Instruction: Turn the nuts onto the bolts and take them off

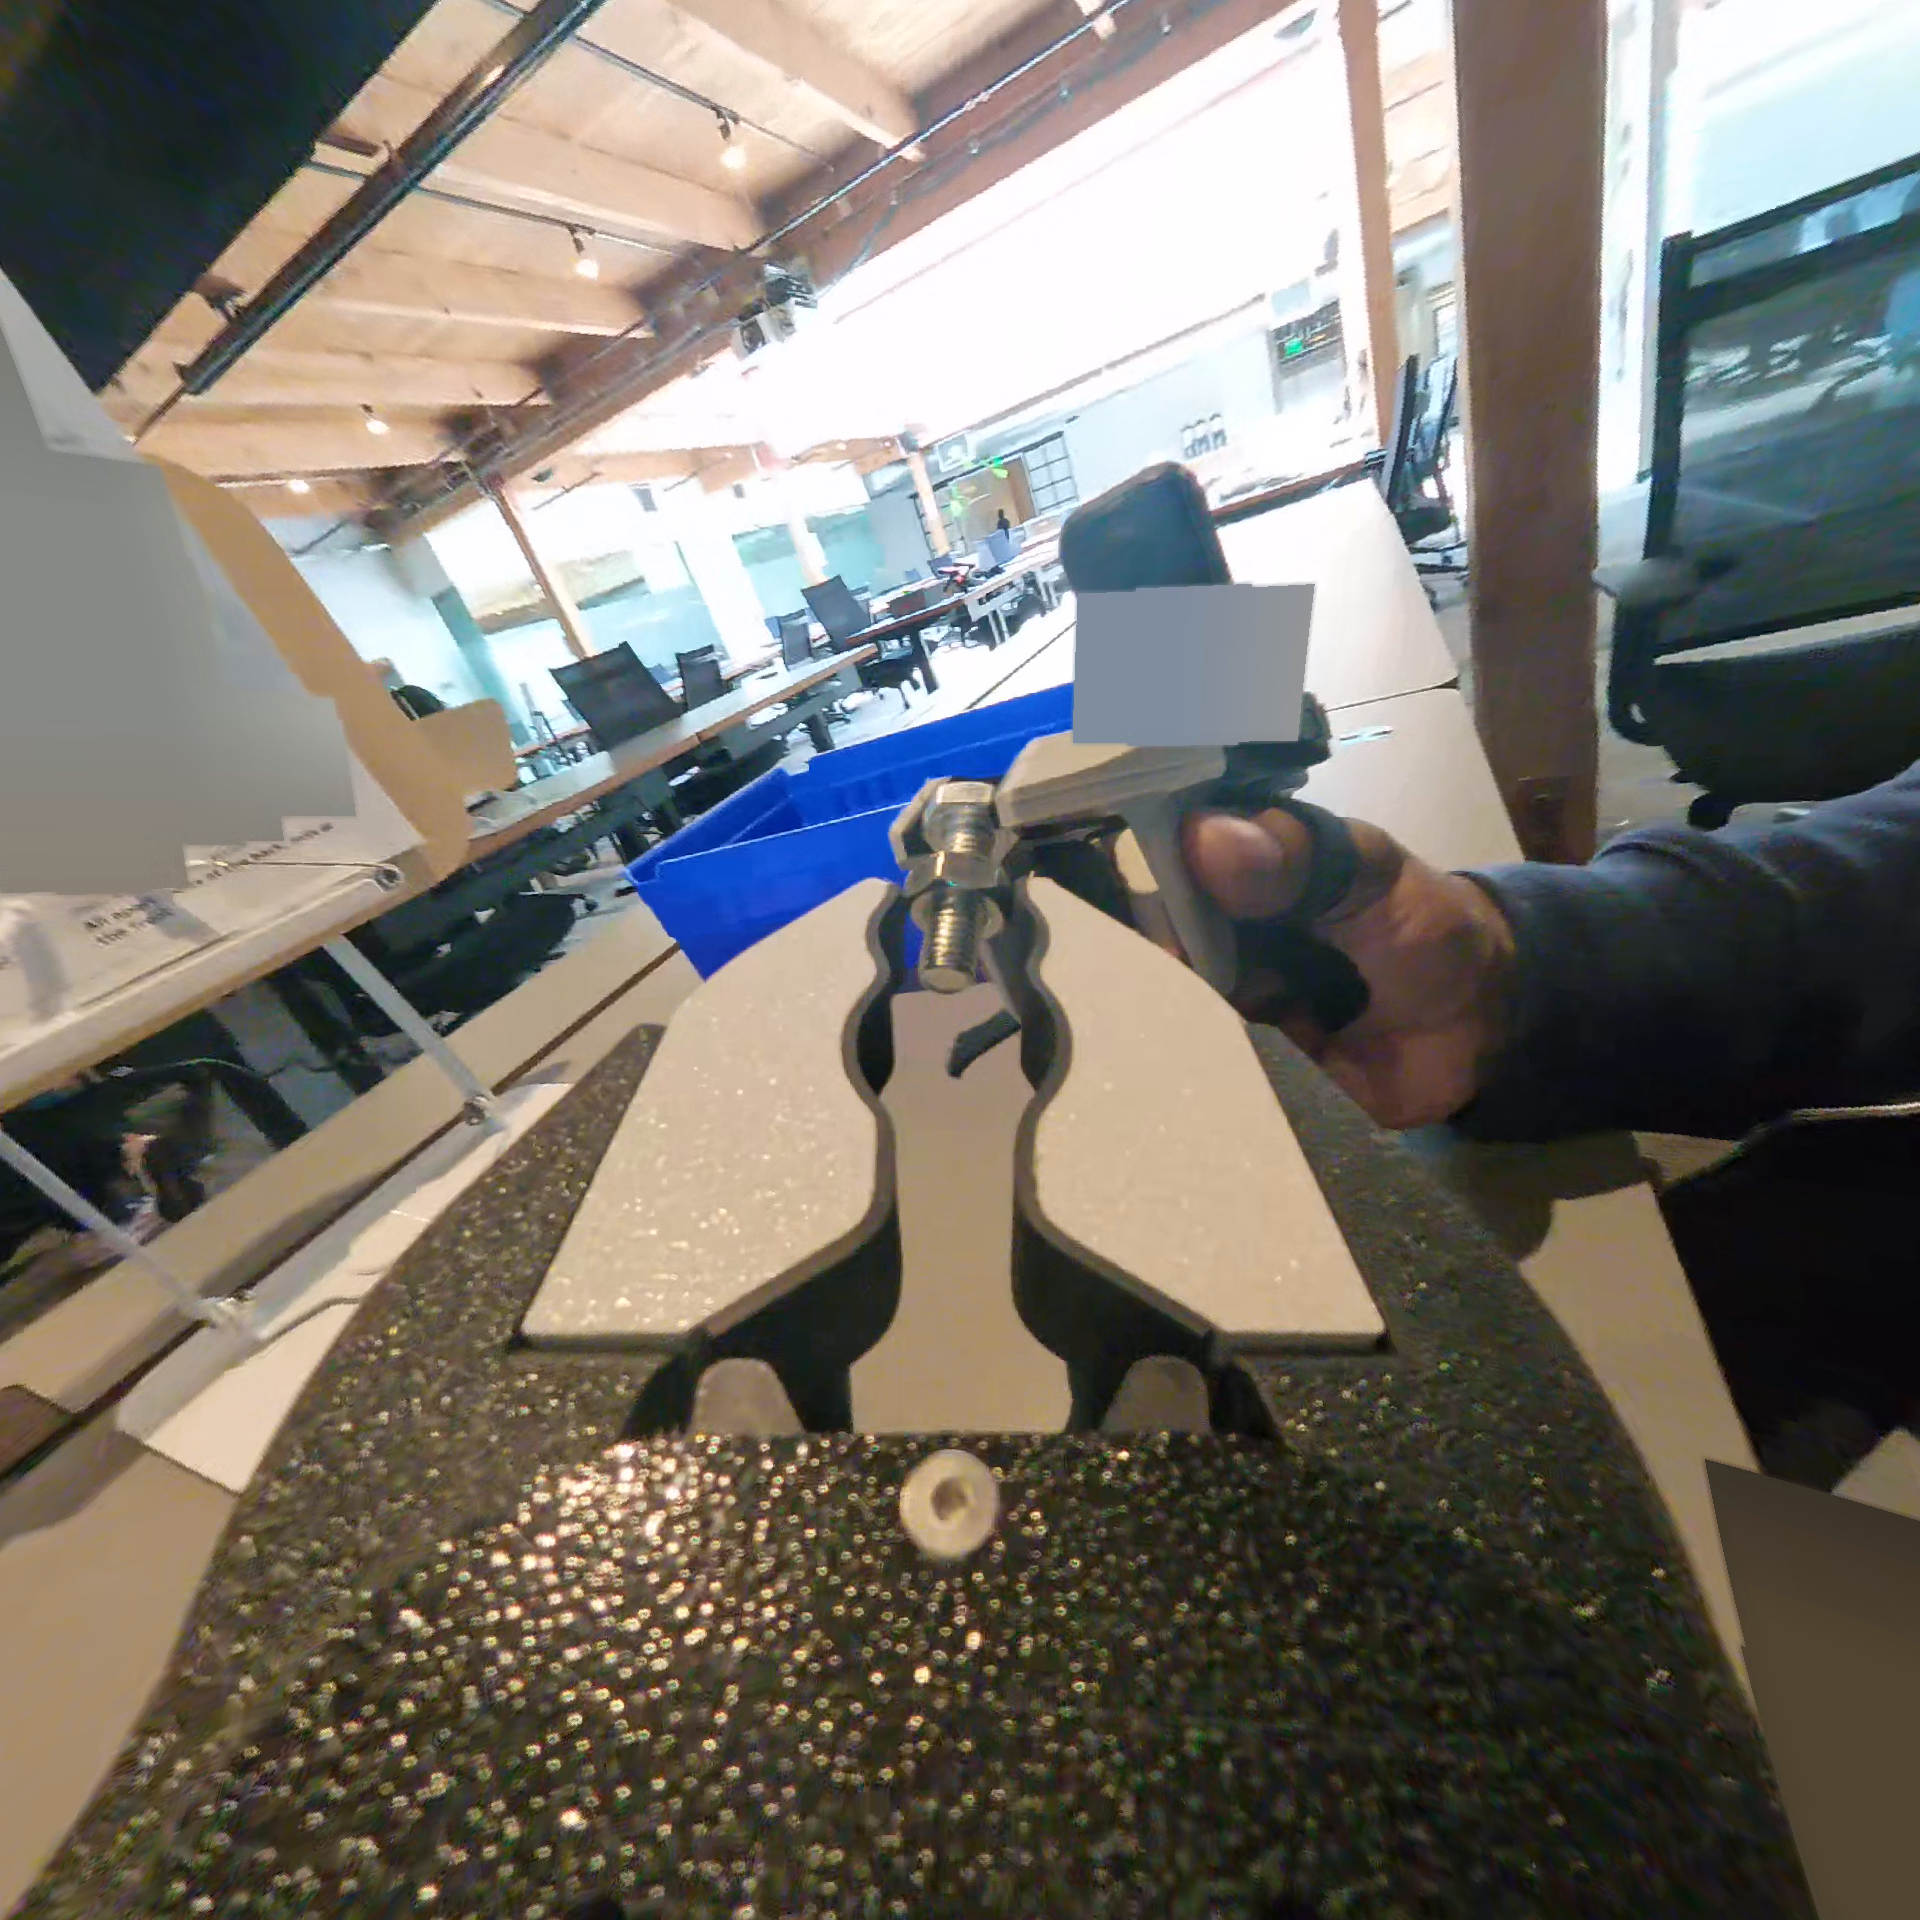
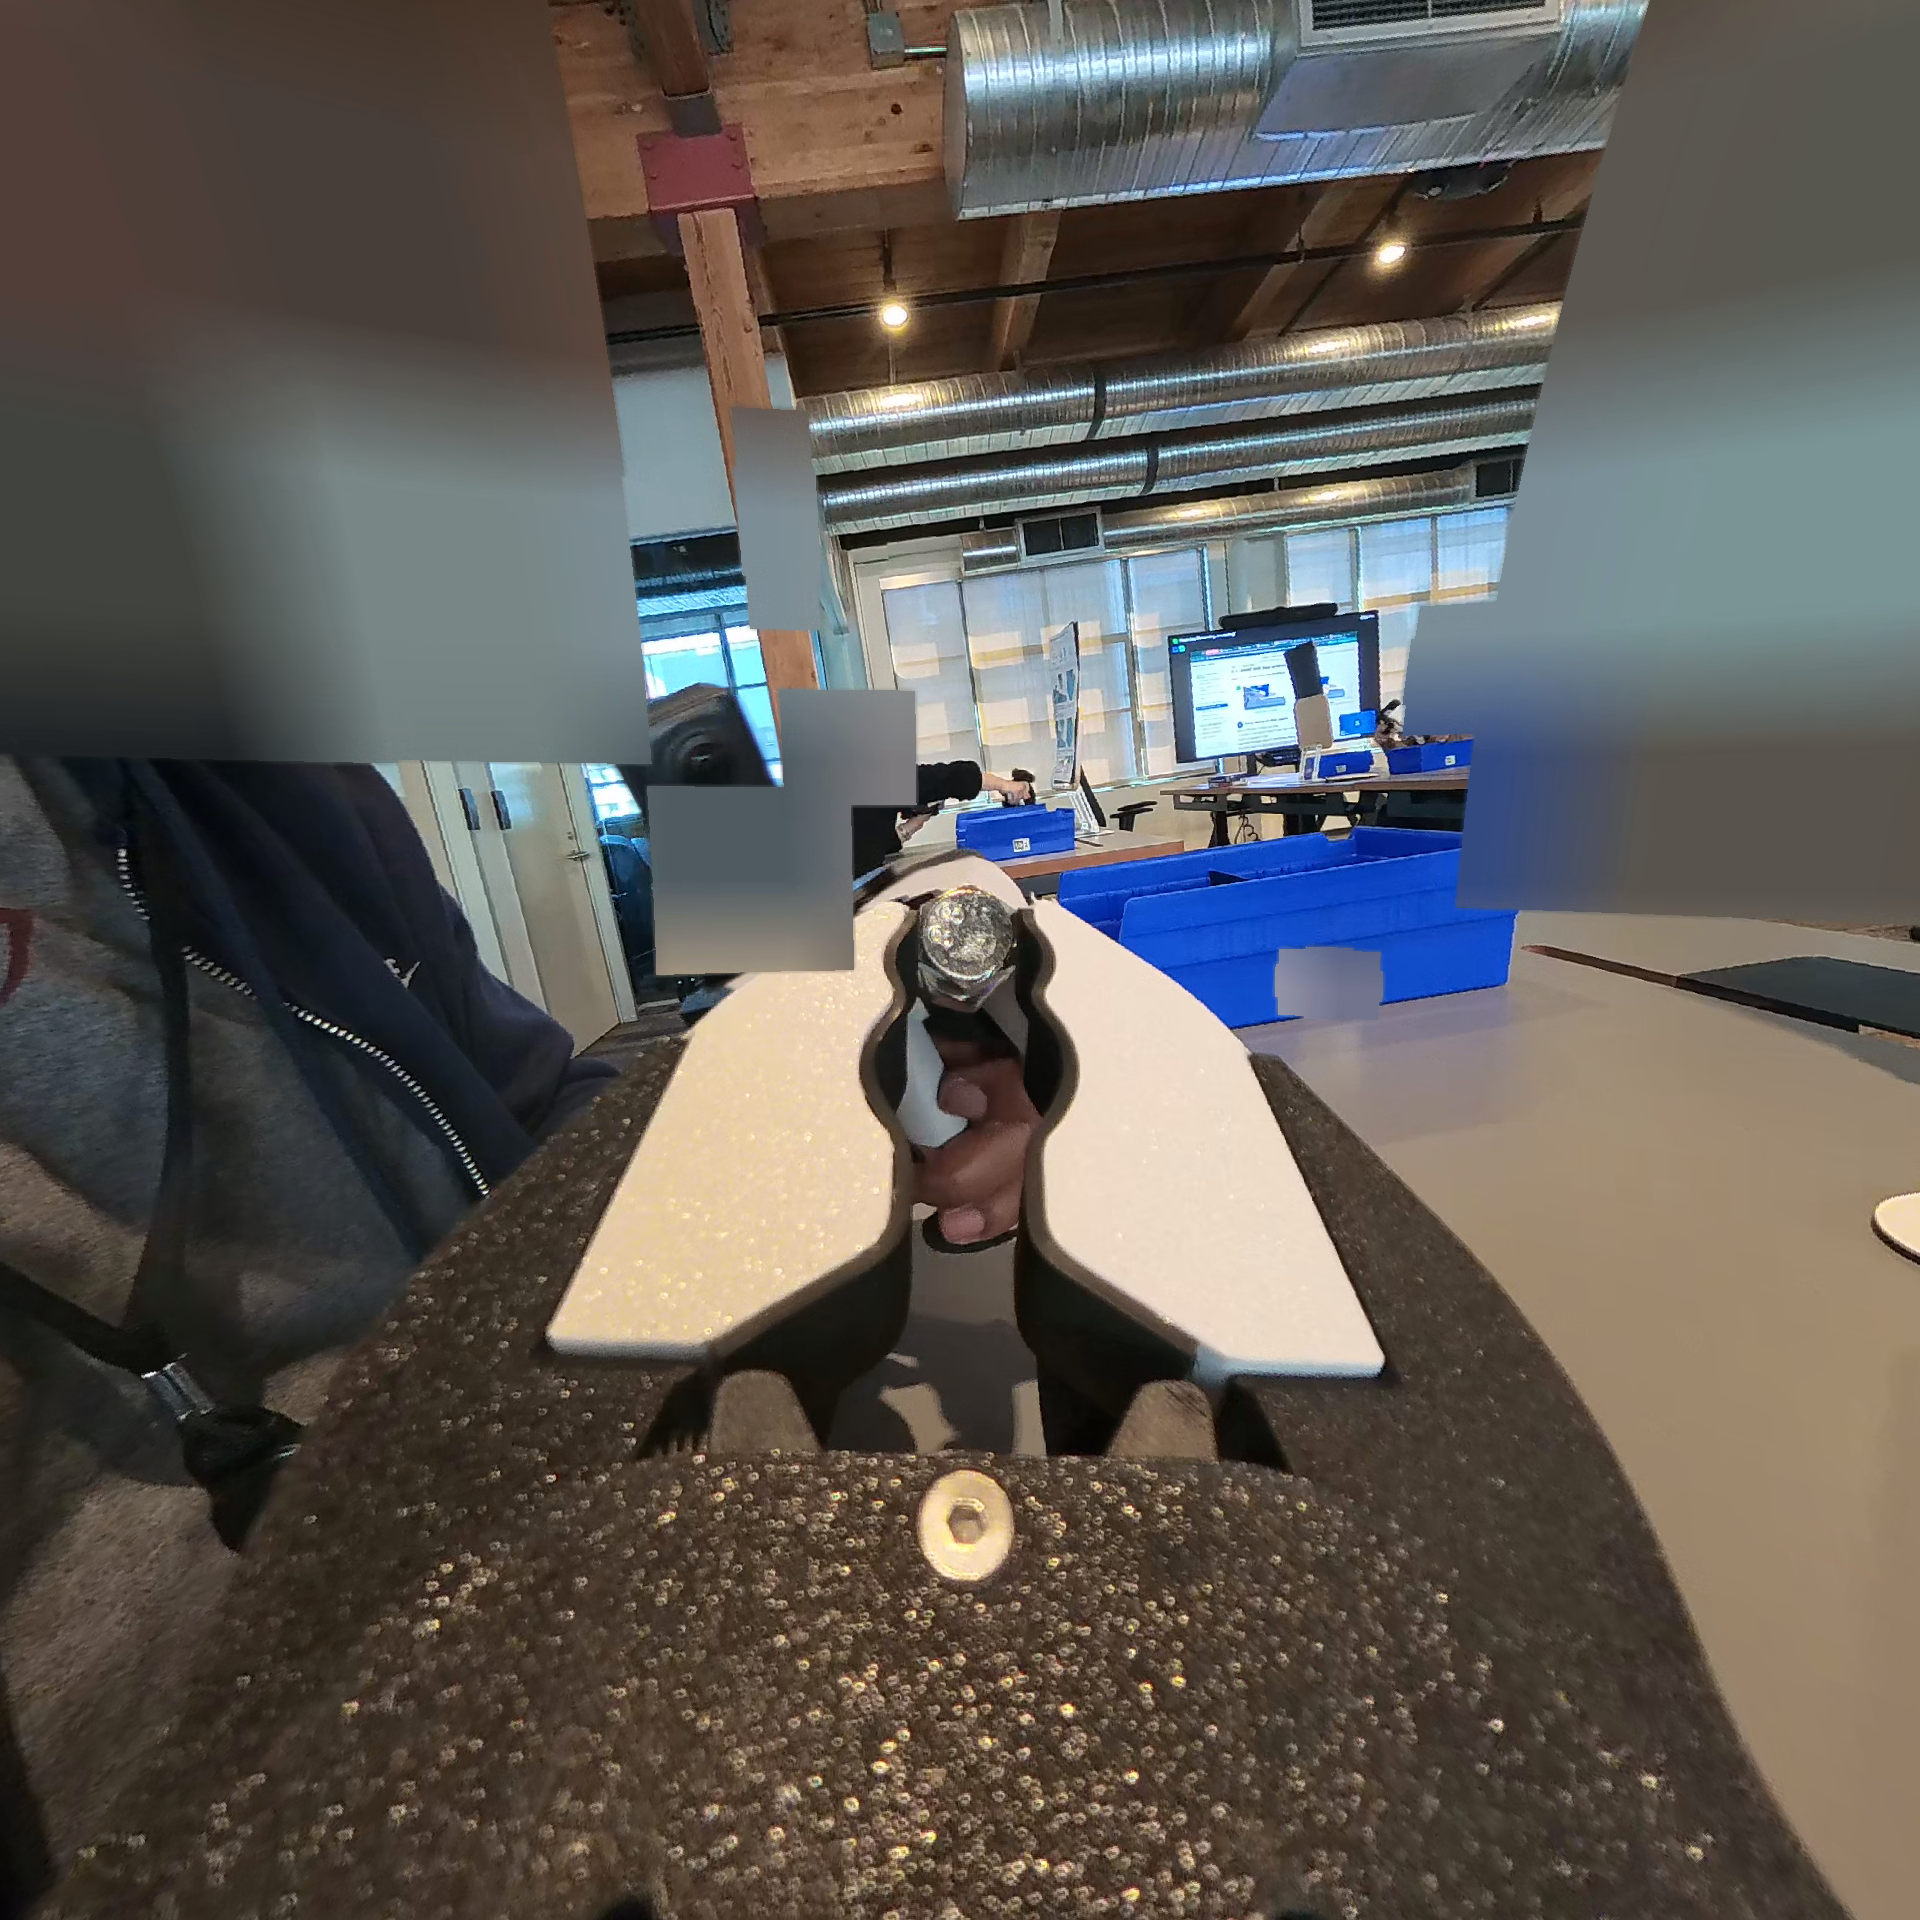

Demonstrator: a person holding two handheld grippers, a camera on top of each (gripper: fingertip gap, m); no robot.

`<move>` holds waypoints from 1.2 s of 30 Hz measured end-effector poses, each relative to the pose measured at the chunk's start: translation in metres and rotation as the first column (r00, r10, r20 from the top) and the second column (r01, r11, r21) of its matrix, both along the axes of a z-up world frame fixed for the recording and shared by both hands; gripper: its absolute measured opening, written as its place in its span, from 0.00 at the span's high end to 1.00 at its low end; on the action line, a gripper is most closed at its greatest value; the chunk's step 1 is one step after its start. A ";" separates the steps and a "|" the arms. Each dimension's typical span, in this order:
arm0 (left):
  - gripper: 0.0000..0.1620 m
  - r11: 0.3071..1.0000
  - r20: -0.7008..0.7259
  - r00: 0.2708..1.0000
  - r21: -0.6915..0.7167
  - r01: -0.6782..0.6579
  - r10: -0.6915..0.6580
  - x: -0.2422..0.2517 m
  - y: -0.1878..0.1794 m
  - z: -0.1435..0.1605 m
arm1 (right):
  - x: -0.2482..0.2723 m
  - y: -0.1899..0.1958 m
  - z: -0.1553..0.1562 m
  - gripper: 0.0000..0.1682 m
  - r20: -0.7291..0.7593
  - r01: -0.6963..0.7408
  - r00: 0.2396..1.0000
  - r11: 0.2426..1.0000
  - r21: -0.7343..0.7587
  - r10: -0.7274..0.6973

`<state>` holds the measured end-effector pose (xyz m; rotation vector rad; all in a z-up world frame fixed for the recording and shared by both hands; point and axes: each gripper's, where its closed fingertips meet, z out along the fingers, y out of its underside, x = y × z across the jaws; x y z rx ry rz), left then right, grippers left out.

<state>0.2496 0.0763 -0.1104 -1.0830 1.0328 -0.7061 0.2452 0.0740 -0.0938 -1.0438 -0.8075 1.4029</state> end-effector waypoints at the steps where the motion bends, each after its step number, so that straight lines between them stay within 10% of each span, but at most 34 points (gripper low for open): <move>1: 0.88 1.000 -0.003 1.000 0.020 -0.013 0.013 0.000 0.000 0.000 | 0.000 0.000 0.000 0.90 0.000 0.001 1.000 1.000 0.000 -0.001; 6: 0.82 0.989 0.008 0.997 0.126 -0.073 0.073 -0.004 0.001 0.007 | -0.001 -0.001 0.000 0.90 -0.001 -0.001 1.000 1.000 0.001 0.001; 11: 0.79 0.977 0.168 0.978 -0.152 0.150 -0.124 -0.005 -0.007 0.013 | 0.000 0.000 0.001 0.90 -0.010 -0.005 1.000 1.000 -0.005 0.005; 24: 0.82 0.486 0.541 0.797 -0.639 0.597 -0.268 -0.001 -0.004 0.004 | 0.000 -0.001 0.000 0.90 -0.006 -0.011 1.000 1.000 -0.001 0.011; 28: 0.89 0.547 0.493 0.821 -0.619 0.564 -0.288 0.000 -0.006 0.003 | 0.000 -0.001 0.000 0.90 -0.005 -0.011 1.000 1.000 0.000 0.011; 36: 0.89 0.948 0.150 0.979 -0.267 0.172 -0.135 0.000 -0.002 0.001 | -0.001 -0.001 0.000 0.90 -0.009 -0.005 1.000 1.000 -0.001 0.005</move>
